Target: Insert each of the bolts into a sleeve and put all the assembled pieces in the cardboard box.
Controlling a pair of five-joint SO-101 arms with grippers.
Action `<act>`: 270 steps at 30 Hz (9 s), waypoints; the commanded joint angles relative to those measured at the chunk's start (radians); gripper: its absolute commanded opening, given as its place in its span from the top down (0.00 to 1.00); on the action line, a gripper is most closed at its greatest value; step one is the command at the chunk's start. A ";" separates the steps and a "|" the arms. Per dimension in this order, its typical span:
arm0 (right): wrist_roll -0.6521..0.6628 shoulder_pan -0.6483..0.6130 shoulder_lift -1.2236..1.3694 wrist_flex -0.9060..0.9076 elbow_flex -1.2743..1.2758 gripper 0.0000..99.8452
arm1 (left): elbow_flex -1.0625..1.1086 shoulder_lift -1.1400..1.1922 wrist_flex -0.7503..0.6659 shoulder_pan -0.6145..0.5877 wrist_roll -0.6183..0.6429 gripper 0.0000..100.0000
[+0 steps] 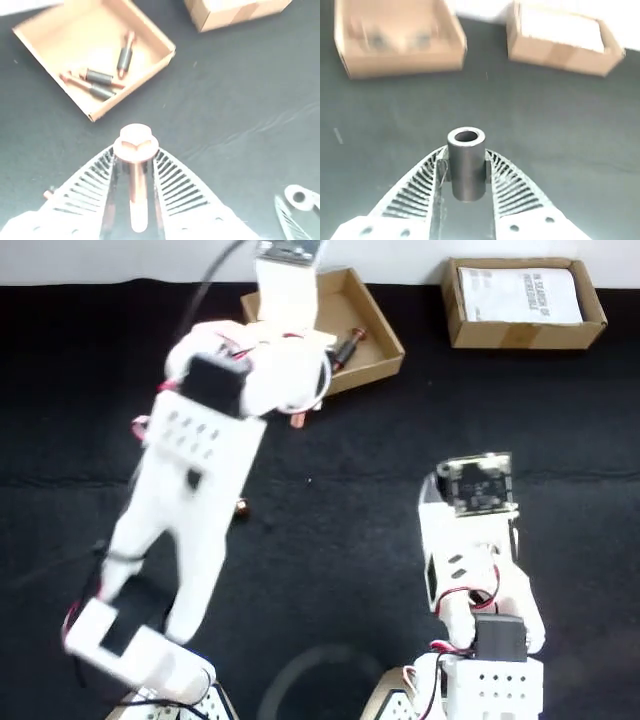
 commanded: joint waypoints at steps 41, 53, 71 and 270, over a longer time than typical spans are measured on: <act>-0.391 -0.332 -0.019 -0.200 -0.001 0.99 | 0.857 -0.599 -0.948 0.280 -0.083 0.99; -0.391 -0.331 -0.018 -0.205 -0.010 0.99 | 0.923 -0.602 -0.862 0.306 0.071 0.99; -0.391 -0.292 -0.018 -0.205 -0.005 0.99 | 0.923 -0.605 -0.964 0.283 -0.052 0.99; -0.724 -0.814 2.140 0.265 -1.693 0.99 | 1.813 -0.684 -0.818 -0.938 -0.049 0.99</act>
